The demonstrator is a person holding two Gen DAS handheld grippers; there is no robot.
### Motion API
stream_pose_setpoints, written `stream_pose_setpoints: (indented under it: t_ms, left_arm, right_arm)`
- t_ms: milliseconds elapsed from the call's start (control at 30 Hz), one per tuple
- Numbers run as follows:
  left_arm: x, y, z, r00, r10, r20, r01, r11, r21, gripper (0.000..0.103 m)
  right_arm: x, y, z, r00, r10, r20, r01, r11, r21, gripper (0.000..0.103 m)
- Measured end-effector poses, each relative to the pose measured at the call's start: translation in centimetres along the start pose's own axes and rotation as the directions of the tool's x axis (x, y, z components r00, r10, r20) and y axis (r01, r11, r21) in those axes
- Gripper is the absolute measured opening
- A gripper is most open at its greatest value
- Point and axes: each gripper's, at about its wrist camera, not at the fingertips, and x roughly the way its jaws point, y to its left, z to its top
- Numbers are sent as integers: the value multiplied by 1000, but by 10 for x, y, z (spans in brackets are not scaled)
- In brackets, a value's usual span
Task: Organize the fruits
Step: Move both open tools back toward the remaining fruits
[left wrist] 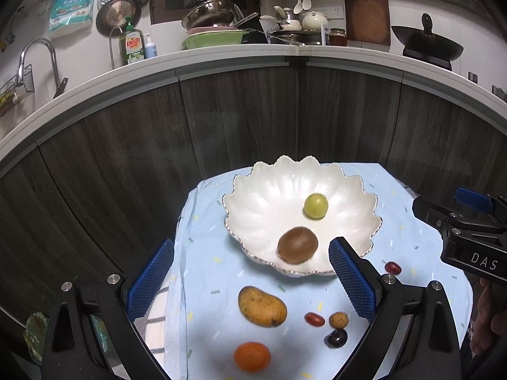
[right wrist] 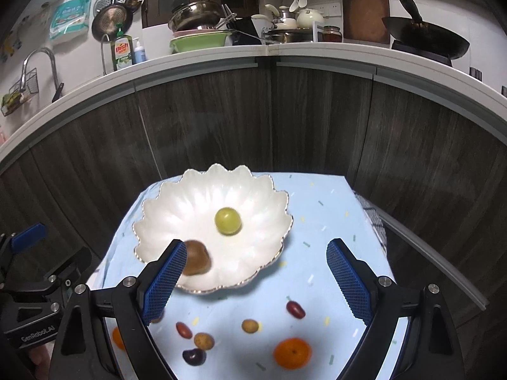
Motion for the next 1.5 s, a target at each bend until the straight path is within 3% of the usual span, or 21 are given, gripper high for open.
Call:
stream_pose_setpoints:
  t_ms: [567,1500]
  left_arm:
    - [-1,9,-45,998,39,-43,-40,999,-6,100]
    - [44,7,-105,987,3,-158,-4,1000,-8,100]
  right_arm:
    - [7,15,-44,998,25,-59,-27,999,-34,91]
    - [47,24,-88,988,15,-153,-30,995,-92,91]
